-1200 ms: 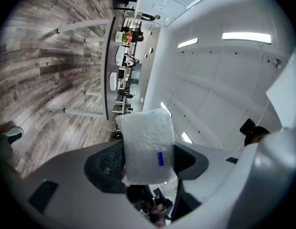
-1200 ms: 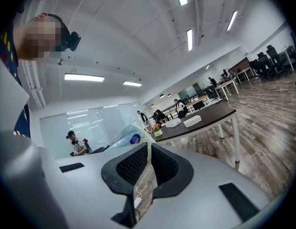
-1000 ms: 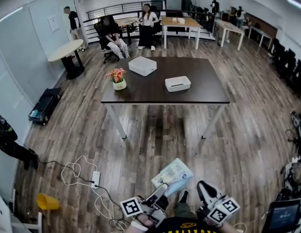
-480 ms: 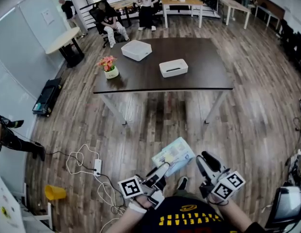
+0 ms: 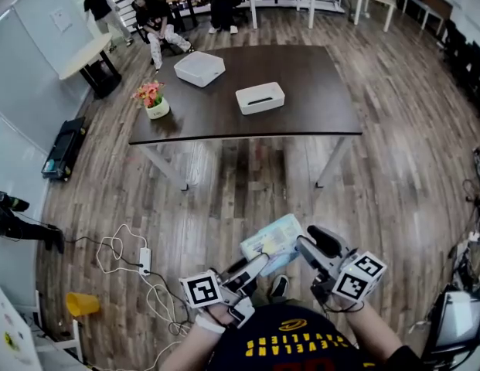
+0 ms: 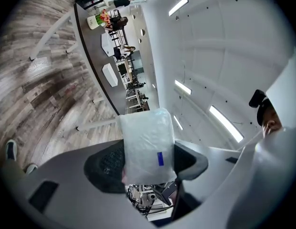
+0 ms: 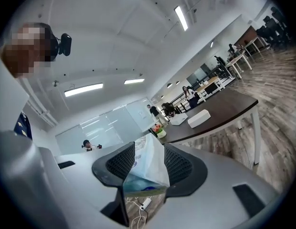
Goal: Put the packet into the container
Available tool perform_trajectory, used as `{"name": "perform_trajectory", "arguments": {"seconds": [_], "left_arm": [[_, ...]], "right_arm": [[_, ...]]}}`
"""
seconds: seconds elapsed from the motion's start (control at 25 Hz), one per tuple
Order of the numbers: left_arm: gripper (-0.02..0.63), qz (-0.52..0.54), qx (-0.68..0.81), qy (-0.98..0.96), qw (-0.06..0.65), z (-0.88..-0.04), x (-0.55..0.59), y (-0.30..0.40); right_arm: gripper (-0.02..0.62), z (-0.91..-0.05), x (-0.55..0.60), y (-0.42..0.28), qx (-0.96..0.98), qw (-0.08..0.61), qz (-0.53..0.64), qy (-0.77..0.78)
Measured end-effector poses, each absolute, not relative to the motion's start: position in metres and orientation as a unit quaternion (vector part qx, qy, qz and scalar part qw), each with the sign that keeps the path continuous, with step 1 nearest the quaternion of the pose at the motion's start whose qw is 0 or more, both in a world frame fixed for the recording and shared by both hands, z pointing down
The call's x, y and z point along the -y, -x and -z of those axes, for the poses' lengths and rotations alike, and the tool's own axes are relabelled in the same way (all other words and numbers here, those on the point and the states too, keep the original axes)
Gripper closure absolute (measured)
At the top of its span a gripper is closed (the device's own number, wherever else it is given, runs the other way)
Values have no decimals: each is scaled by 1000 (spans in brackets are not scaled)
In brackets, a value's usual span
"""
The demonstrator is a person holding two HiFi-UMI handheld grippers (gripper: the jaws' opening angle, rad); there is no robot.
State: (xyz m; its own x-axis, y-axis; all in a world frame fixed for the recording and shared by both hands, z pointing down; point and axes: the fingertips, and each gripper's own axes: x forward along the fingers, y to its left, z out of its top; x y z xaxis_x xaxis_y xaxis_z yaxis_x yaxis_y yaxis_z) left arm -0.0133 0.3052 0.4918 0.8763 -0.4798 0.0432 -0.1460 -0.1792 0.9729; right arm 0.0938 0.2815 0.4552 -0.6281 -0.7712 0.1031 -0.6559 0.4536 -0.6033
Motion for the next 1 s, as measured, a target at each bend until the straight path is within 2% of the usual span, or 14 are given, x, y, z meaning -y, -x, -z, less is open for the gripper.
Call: {"name": "perform_trajectory", "arguments": {"seconds": [0.36,0.64,1.0], "left_arm": [[342,124,198,-750,618,-512,-263,9],[338,119,186,-742,632,-515,-198,16],[316,125,164,-750,629,-504,-101,36]], "right_arm": [[428,-488,-242,-91,-835,46,351,422],[533,-483,-174,-87,-818,71,345,455],[555,-464,-82,-75,-795,142,362,465]]}}
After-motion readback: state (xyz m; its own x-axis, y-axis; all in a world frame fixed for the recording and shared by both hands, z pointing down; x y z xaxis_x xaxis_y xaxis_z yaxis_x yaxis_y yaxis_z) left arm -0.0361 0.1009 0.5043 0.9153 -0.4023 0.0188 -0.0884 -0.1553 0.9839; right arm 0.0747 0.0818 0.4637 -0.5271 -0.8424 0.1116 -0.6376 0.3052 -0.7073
